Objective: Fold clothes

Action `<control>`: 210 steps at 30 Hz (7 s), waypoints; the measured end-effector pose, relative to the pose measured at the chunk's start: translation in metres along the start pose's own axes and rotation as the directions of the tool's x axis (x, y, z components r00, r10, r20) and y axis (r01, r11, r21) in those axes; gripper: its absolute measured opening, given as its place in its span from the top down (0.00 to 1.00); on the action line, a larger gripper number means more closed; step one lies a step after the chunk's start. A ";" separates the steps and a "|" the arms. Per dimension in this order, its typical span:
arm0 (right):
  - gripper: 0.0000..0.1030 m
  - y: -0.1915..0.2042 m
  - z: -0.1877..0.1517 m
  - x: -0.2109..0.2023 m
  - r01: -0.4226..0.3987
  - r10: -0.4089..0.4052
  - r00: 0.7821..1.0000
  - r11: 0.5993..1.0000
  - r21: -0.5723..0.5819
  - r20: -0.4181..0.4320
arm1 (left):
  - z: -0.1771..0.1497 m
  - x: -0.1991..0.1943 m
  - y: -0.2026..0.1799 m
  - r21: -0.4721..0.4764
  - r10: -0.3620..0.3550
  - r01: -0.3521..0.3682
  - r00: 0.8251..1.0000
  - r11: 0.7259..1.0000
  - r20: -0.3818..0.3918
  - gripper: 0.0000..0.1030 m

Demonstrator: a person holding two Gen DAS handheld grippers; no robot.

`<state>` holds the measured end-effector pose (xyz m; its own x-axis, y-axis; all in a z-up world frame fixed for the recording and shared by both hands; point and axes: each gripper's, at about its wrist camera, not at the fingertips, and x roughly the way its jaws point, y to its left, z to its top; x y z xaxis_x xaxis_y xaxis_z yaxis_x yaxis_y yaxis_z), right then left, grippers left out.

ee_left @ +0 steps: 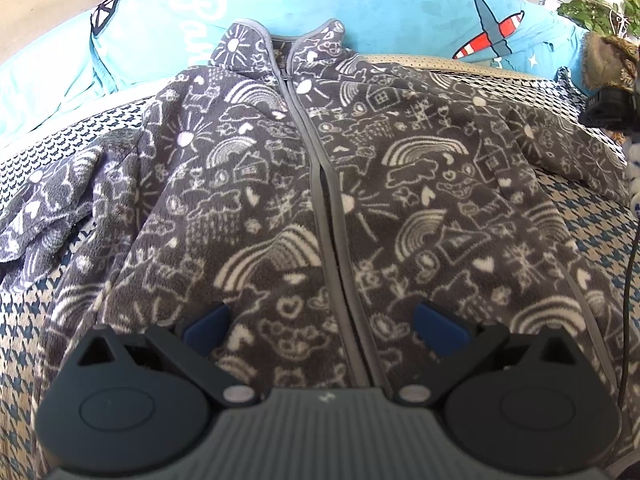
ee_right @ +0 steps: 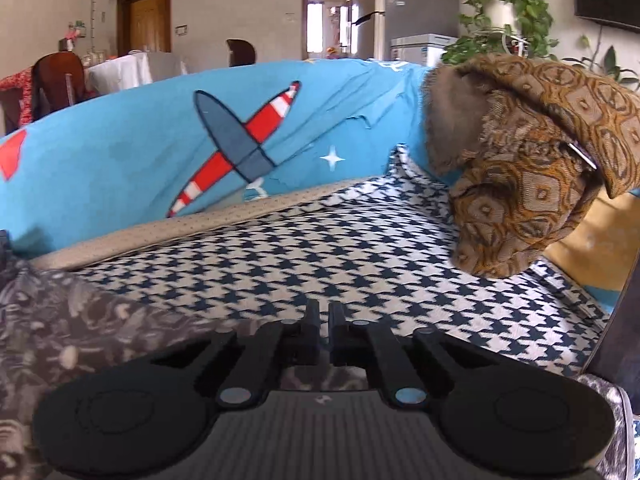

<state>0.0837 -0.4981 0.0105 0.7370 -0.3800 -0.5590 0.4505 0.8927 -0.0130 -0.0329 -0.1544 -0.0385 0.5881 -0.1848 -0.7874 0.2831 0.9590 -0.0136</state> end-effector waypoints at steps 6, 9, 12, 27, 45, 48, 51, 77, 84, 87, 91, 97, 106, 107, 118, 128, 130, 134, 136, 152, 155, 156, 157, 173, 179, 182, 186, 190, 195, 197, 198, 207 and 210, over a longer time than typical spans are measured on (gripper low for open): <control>0.71 0.023 -0.002 -0.029 -0.132 0.134 0.990 0.990 0.045 -0.049 | -0.004 -0.006 -0.001 0.005 -0.005 0.005 1.000 1.000 0.021 0.00; 0.64 0.034 -0.005 -0.047 -0.182 0.186 0.980 0.981 0.067 -0.066 | -0.004 -0.012 0.002 0.006 -0.005 0.005 0.999 1.000 0.047 0.00; 0.56 0.043 -0.009 -0.065 -0.224 0.230 0.970 0.971 0.080 -0.075 | -0.002 -0.022 0.010 -0.011 0.018 -0.017 0.995 1.000 0.095 0.00; 0.35 0.124 -0.077 -0.138 -0.479 0.464 0.868 0.876 -0.053 -0.179 | 0.002 -0.047 0.093 -0.186 0.190 -0.162 0.971 0.969 0.144 0.00; 0.14 0.175 -0.138 -0.135 -0.464 0.437 0.885 0.859 -0.218 -0.159 | -0.013 -0.067 0.223 -0.532 0.184 -0.093 0.976 0.842 0.121 0.10; 0.12 0.177 -0.139 -0.134 -0.464 0.438 0.885 0.857 -0.223 -0.157 | -0.013 -0.066 0.237 -0.585 0.099 0.004 0.985 0.811 0.144 0.10; 0.11 0.177 -0.140 -0.134 -0.466 0.441 0.884 0.856 -0.223 -0.155 | -0.012 -0.059 0.243 -0.621 0.057 0.046 0.988 0.782 0.145 0.10; 0.07 0.177 -0.142 -0.132 -0.477 0.455 0.879 0.850 -0.225 -0.144 | 0.008 -0.013 0.256 -0.751 0.040 0.065 0.992 0.657 0.120 0.54; 0.07 0.176 -0.142 -0.133 -0.481 0.461 0.876 0.849 -0.219 -0.138 | 0.028 -0.020 0.230 -0.675 0.155 -0.039 0.982 0.736 0.112 0.73; 0.07 0.175 -0.142 -0.133 -0.483 0.464 0.875 0.848 -0.217 -0.135 | 0.035 -0.020 0.221 -0.648 0.176 -0.063 0.978 0.759 0.112 0.78; 0.07 0.173 -0.142 -0.134 -0.489 0.472 0.872 0.848 -0.206 -0.129 | 0.045 -0.023 0.205 -0.595 0.180 -0.065 0.974 0.801 0.137 0.78; 0.07 0.169 -0.141 -0.135 -0.500 0.485 0.866 0.846 -0.186 -0.120 | 0.067 -0.028 0.153 -0.423 0.094 0.009 0.970 0.906 0.222 0.78; 0.07 0.163 -0.140 -0.134 -0.522 0.512 0.853 0.840 -0.146 -0.105 | 0.070 -0.021 0.064 -0.103 -0.108 0.131 0.974 0.986 0.201 0.73; 0.07 0.162 -0.140 -0.134 -0.523 0.513 0.852 0.840 -0.145 -0.104 | 0.068 -0.020 0.061 -0.089 -0.121 0.140 0.975 0.986 0.189 0.67; 0.06 0.162 -0.140 -0.133 -0.525 0.514 0.851 0.839 -0.143 -0.104 | 0.035 -0.062 0.080 -0.076 -0.247 0.268 0.946 0.960 0.209 0.24; 0.06 0.164 -0.140 -0.133 -0.518 0.507 0.855 0.841 -0.154 -0.108 | 0.022 -0.092 0.166 -0.345 -0.079 0.188 0.948 0.920 0.307 0.11; 0.06 0.164 -0.140 -0.133 -0.519 0.508 0.855 0.841 -0.153 -0.107 | 0.021 -0.083 0.181 -0.412 -0.026 0.143 0.961 0.900 0.276 0.12; 0.06 0.164 -0.140 -0.133 -0.518 0.507 0.855 0.841 -0.154 -0.108 | 0.017 -0.062 0.205 -0.529 -0.009 0.124 0.977 0.839 0.215 0.15; 0.06 0.164 -0.140 -0.133 -0.518 0.507 0.855 0.841 -0.155 -0.108 | 0.016 -0.055 0.213 -0.561 -0.003 0.120 0.979 0.819 0.205 0.15; 0.05 0.164 -0.140 -0.133 -0.521 0.510 0.854 0.840 -0.154 -0.107 | 0.021 0.004 0.233 -0.681 -0.071 0.154 0.986 0.716 0.149 0.47; 0.05 0.164 -0.140 -0.133 -0.520 0.509 0.854 0.840 -0.155 -0.107 | 0.024 0.008 0.230 -0.679 -0.051 0.134 0.989 0.722 0.141 0.59; 0.05 0.164 -0.140 -0.133 -0.520 0.509 0.854 0.840 -0.155 -0.107 | 0.023 0.008 0.229 -0.678 -0.046 0.128 0.989 0.724 0.138 0.61; 0.05 0.164 -0.140 -0.133 -0.520 0.509 0.854 0.840 -0.156 -0.107 | 0.023 0.008 0.229 -0.679 -0.045 0.125 0.990 0.723 0.135 0.67; 0.04 0.165 -0.140 -0.132 -0.523 0.512 0.852 0.838 -0.157 -0.108 | 0.033 -0.016 0.209 -0.622 0.255 -0.146 0.963 0.769 0.090 0.88; 0.04 0.165 -0.141 -0.131 -0.524 0.513 0.852 0.837 -0.158 -0.108 | 0.042 -0.059 0.217 -0.593 0.524 -0.356 0.841 0.722 0.133 0.88; 0.03 0.166 -0.141 -0.131 -0.523 0.512 0.852 0.837 -0.161 -0.110 | 0.041 -0.074 0.236 -0.607 0.591 -0.417 0.799 0.676 0.110 0.88; 0.03 0.166 -0.141 -0.131 -0.521 0.509 0.854 0.838 -0.165 -0.111 | 0.041 -0.086 0.256 -0.595 0.628 -0.466 0.774 0.655 0.085 0.88; 0.03 0.166 -0.141 -0.131 -0.520 0.508 0.854 0.838 -0.166 -0.111 | 0.049 -0.087 0.274 -0.547 0.627 -0.503 0.777 0.669 0.051 0.87; 0.03 0.166 -0.141 -0.131 -0.522 0.510 0.853 0.837 -0.164 -0.111 | 0.050 -0.086 0.293 -0.533 0.542 -0.445 0.840 0.719 0.029 0.81; 0.03 0.166 -0.141 -0.131 -0.522 0.510 0.853 0.837 -0.164 -0.111 | 0.048 -0.089 0.300 -0.551 0.545 -0.441 0.838 0.709 0.030 0.67; 0.03 0.166 -0.142 -0.131 -0.522 0.511 0.853 0.837 -0.164 -0.111 | 0.046 -0.089 0.304 -0.564 0.526 -0.420 0.850 0.711 0.031 0.64; 0.03 0.166 -0.141 -0.130 -0.524 0.512 0.852 0.836 -0.163 -0.111 | 0.023 -0.076 0.331 -0.618 0.368 -0.310 0.929 0.722 -0.037 0.52; 0.03 0.166 -0.142 -0.130 -0.522 0.510 0.853 0.837 -0.167 -0.112 | 0.015 -0.075 0.339 -0.639 0.324 -0.277 0.945 0.717 -0.045 0.48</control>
<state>-0.0088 -0.2658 -0.0361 0.8017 0.1581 -0.5764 -0.0917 0.9855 0.1428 0.0305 0.1814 0.0255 0.6132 0.1461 -0.7763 -0.4441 0.8765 -0.1859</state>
